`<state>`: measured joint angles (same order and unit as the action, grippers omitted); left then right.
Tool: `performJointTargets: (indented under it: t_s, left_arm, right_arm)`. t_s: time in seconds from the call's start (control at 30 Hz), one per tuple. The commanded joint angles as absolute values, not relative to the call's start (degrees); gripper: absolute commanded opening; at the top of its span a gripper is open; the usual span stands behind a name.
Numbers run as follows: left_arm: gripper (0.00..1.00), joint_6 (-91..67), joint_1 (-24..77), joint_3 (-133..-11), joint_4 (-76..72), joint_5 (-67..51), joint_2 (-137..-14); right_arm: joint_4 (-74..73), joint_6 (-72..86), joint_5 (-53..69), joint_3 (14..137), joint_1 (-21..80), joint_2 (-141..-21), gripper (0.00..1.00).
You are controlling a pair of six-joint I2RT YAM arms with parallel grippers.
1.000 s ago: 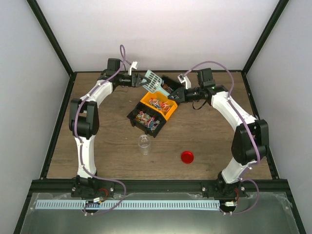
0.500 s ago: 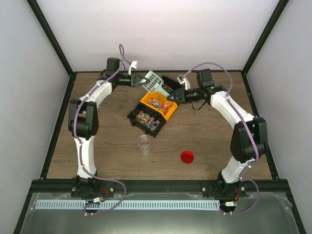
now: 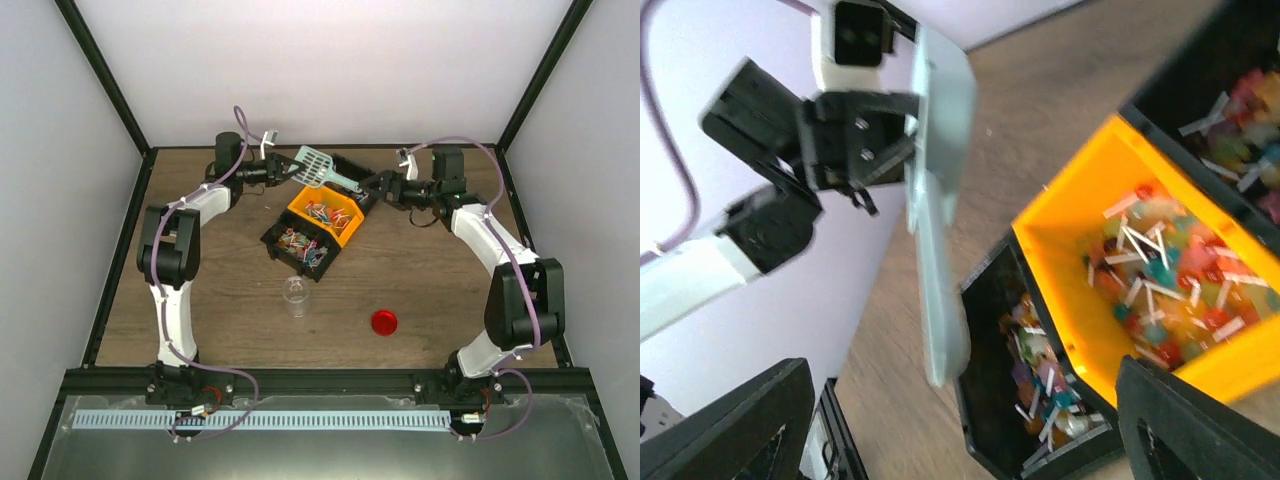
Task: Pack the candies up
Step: Scoop the fake candies from the storage box.
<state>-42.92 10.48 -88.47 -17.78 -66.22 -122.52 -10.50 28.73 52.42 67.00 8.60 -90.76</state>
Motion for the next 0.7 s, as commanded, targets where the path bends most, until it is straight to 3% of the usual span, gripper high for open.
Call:
performJointTargets:
  t_s: [0.0,0.17,0.53,0.67]
  left_arm:
    - [0.04,-61.3,10.6,-83.2,-40.3,-59.5,-118.1]
    - [0.04,-71.5,12.5,-78.0,-47.0,-52.9,-115.1]
    - [0.04,-73.5,16.6,-71.9,-46.0,-46.7,-112.2]
    - [0.04,-73.5,17.0,-71.6,-45.7,-45.7,-112.2]
  right_arm:
    - [0.4,36.0,54.0,66.8,8.5,-89.4,0.85]
    - [5.6,40.2,54.8,67.2,8.2,-89.8,0.86]
    - [7.3,40.9,56.7,70.5,8.1,-92.4,0.66]
    - [8.0,41.2,57.2,71.2,8.2,-92.5,0.63]
